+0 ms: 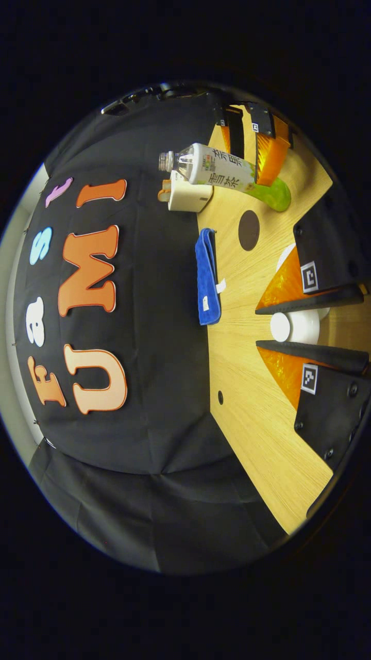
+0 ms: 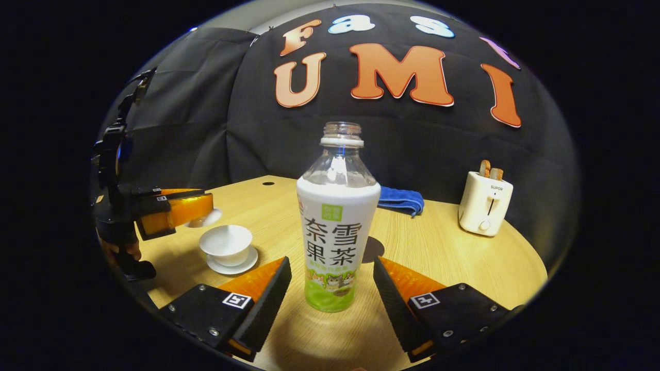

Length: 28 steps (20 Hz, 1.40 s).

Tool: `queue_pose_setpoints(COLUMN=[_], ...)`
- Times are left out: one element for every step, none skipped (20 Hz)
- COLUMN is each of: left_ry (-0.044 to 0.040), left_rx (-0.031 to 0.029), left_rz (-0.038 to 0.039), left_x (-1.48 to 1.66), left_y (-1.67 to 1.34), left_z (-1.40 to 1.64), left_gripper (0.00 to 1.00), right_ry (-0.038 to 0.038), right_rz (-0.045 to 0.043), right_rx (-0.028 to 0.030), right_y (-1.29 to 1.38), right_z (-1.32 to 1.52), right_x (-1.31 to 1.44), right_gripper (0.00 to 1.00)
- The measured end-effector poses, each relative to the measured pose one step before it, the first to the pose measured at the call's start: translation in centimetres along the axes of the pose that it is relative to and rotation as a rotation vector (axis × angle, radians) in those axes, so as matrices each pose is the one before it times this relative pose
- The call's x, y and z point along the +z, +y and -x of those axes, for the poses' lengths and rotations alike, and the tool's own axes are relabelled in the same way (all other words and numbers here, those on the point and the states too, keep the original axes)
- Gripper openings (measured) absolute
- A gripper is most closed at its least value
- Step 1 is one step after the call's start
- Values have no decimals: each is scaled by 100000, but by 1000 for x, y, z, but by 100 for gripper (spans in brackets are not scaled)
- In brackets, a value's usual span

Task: Open the teacup lid with one hand, grasp the water bottle and pour water into the teacup with the other hand; after pouring, place the water bottle on the coaster and then close the teacup lid.

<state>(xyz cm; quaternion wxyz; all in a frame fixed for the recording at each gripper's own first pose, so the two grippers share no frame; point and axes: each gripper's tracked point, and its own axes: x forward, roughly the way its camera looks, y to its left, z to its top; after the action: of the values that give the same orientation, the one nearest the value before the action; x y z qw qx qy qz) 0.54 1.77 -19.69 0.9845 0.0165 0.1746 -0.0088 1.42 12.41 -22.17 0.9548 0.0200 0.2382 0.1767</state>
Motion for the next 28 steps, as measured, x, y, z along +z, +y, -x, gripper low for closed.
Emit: queue_pose_setpoints(left_ry=[493, 427, 325, 141, 282, 31, 7, -173, -188, -267, 31, 64, 124, -43, 168, -7, 96, -25, -349, -397, -485, -278, 70, -51, -83, -33, -91, -25], left_rx=[1329, 960, 800, 695, 519, 581, 342, 432, 259, 589, 111, 482, 506, 511, 409, 260, 165, 994, 922, 724, 678, 360, 352, -43, -70, 357, 534, 458], left_rz=[168, 314, 403, 537, 309, 247, 31, 40, -68, 88, -5, -89, -146, 84, 523, 1080, 721, 179, 92, -289, -305, -529, -302, 147, 286, -10, -197, -255], left_x=[-258, -128, -318, -110, -213, -6, -100, 58, -86, 80, 2, -110, -136, 19, -51, 171, -40, -4, 115, 261, 75, 98, 27, 31, 22, 21, -2, 12], left_y=[531, 497, 496, 369, 242, 240, 303, 257, 219, 280, 259, 266, 377, 422, 239, 298, 359, 427, 583, 288, 422, 259, 318, 143, 234, 91, 270, 281], left_z=[61, 144, 80, 65, 146, 29, 148, 120, 173, 151, 54, -3, -153, -35, 23, 97, 129, -17, 80, 40, 95, 37, 10, 161, -15, -13, 94, 102], left_gripper=[34, 34, 36, 36, 36, 34, 34, 36, 36, 36, 36, 36, 36, 36, 36, 36, 34, 34, 36, 36, 36, 36, 36, 36, 34, 36, 36, 36], right_ry=[-143, -218, -380, -735, -607, -643, 407, 213, -109, -306, -661, -636, -557, -335, -74, 876, 976, 460, 481, 399, 215, 253, 286, 189, -160, 333, -57, -64], right_rz=[-28, 218, -84, -452, -609, -826, -344, 208, 735, 1025, 1359, 1536, 1852, 2385, 2804, 3443, 3902, 3780, 3461, 3246, 3125, 3500, 3685, 3936, 3418, 2875, 2606, 2875], right_rx=[-314, -440, -252, -23, 385, 62, 785, 352, 80, 14, 86, -143, -284, -602, -619, -1103, -1650, -1921, -1805, -1180, -1086, -800, -923, -1015, -958, -194, -314, -395], right_y=[55, -61, -56, -8, 115, 55, 182, 164, 90, 68, 183, 137, 119, 30, 8, -78, -309, -334, -310, -185, -129, -185, -80, -50, -122, 41, -6, 88], right_z=[-323, -213, -148, -93, -65, -116, -194, -82, 103, -15, -38, 28, -7, -69, -54, -140, -176, -149, -122, -32, -223, -64, -171, -125, -118, -74, -130, -78], right_x=[-45, 191, 160, 342, 252, 291, -47, 4, 121, 306, 204, 452, 264, 301, 233, 116, -22, 223, 263, 282, 156, 117, 79, 71, 113, 42, 128, 127], right_gripper=[95, 92, 89, 83, 81, 75, 71, 64, 67, 67, 67, 66, 67, 67, 66, 66, 66, 66, 67, 66, 67, 67, 66, 66, 66, 66, 66, 66])
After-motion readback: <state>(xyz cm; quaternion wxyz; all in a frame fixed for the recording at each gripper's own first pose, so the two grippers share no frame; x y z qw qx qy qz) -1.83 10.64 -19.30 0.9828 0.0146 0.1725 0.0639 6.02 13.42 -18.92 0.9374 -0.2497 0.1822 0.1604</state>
